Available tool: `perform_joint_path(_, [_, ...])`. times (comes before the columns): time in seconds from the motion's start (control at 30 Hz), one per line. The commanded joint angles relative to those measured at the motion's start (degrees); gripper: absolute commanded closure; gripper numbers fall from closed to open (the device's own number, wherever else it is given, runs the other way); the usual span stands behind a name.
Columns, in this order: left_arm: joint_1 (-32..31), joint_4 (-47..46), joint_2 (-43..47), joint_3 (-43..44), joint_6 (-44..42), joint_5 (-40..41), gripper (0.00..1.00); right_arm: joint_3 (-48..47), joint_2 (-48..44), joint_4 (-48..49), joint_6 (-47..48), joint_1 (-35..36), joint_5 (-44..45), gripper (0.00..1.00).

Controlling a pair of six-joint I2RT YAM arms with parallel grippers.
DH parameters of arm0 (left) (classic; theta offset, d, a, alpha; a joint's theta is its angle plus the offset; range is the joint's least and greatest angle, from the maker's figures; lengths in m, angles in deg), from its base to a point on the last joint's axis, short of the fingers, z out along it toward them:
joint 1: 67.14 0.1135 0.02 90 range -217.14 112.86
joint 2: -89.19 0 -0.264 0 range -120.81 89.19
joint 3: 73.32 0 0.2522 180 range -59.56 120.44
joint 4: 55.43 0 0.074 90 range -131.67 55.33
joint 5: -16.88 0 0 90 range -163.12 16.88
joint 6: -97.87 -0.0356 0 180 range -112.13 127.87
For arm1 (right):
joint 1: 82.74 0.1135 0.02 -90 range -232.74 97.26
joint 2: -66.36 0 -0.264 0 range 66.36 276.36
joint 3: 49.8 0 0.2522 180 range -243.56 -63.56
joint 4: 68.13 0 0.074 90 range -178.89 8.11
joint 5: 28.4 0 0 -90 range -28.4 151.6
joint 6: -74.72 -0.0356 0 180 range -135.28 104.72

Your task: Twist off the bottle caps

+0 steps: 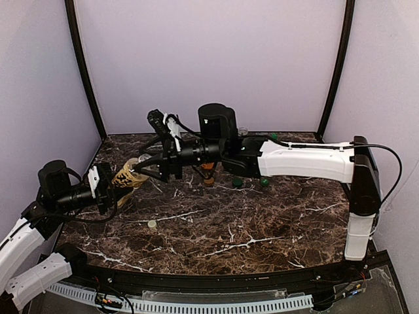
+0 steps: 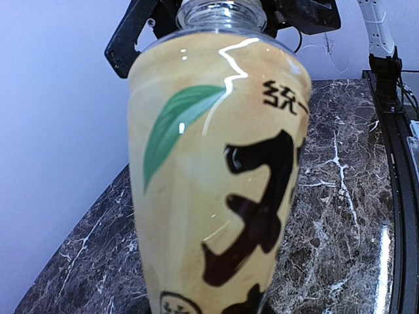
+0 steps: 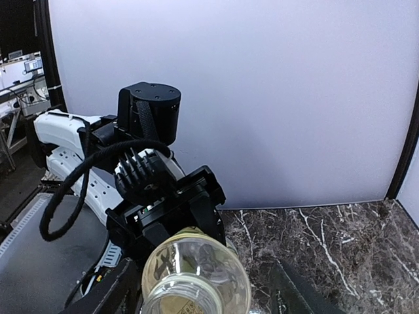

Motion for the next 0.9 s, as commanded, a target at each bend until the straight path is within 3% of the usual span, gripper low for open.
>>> perform_joint_path(0.0, [0.0, -1.3, 0.1, 1.7, 1.0, -1.8, 0.99, 2.4, 0.5, 3.0, 3.7, 0.6, -0.9, 0.29])
perform_joint_path(0.2, [0.0, -1.0, -0.1, 2.5, 2.6, -4.8, 0.99, 2.0, 1.0, 3.6, 8.5, 1.6, -0.4, 0.25])
perform_joint_path(0.47, [0.0, -0.9, -0.4, 2.9, 3.0, -5.8, 0.99, 0.0, 2.7, 2.1, 9.6, 2.3, 0.1, 0.37])
perform_joint_path(0.7, [0.0, -0.1, -0.2, 2.6, 2.3, -6.3, 0.99, -1.0, 2.4, 2.2, 9.4, 2.3, -1.8, 0.68])
perform_joint_path(0.77, [0.0, 0.2, -0.1, 2.2, 1.7, -6.1, 0.84, -0.8, 1.8, 2.5, 9.1, 2.3, -2.5, 0.75])
perform_joint_path(0.8, [0.0, 0.5, 0.1, 2.1, 1.5, -6.2, 0.65, -0.6, 1.4, 2.8, 8.8, 2.3, -2.6, 0.78])
perform_joint_path(0.87, [0.0, 1.0, 0.4, 1.8, 0.8, -6.3, 0.45, 0.1, 0.5, 3.3, 8.3, 2.3, -2.7, 0.83])
